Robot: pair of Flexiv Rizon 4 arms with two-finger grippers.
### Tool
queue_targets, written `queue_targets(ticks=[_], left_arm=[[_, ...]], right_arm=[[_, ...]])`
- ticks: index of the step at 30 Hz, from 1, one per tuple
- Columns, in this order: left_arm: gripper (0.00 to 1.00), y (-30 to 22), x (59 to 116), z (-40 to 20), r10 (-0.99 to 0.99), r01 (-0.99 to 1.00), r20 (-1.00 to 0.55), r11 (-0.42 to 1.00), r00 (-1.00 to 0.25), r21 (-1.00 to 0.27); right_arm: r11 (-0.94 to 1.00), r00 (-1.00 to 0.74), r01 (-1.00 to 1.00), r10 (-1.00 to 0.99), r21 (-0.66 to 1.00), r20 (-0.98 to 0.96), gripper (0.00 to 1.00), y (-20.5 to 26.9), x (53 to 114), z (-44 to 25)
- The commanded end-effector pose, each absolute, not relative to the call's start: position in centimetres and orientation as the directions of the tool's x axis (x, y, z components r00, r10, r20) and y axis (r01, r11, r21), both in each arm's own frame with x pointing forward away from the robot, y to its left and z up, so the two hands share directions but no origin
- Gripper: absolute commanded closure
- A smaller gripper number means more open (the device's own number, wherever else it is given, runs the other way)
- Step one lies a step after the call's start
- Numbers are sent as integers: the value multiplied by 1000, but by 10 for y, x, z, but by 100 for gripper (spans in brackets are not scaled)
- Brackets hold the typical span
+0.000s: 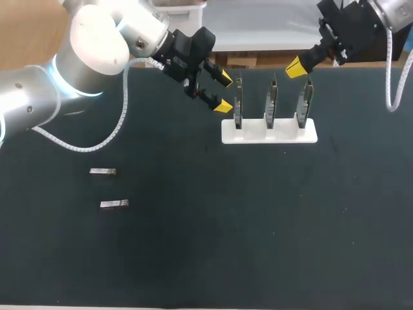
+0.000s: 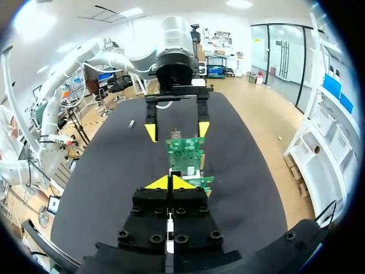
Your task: Pick up the optical module with the left hand, and insert it into the network port with the right hand.
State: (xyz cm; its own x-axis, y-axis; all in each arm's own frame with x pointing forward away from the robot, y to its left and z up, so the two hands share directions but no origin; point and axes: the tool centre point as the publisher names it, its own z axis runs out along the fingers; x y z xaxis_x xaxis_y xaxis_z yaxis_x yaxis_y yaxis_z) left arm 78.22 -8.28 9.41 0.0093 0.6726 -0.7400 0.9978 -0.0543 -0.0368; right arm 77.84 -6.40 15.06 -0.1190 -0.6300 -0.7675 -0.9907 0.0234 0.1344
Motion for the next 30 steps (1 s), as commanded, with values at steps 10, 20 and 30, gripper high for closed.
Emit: queue_targets(ticks=[10,20,30], left_arm=[[0,-84,784,95,676,998,-737,-56,8,-41],[0,-82,783,95,696,998,-718,-54,18,-27],[0,-41,766,106,775,999,-630,-26,40,31]], right_arm=[[41,-132,-990,-635,138,-761,0,-62,777,149],[41,-132,-990,-635,138,-761,0,-62,777,149],[41,-132,-990,-635,138,-761,0,-62,777,149]])
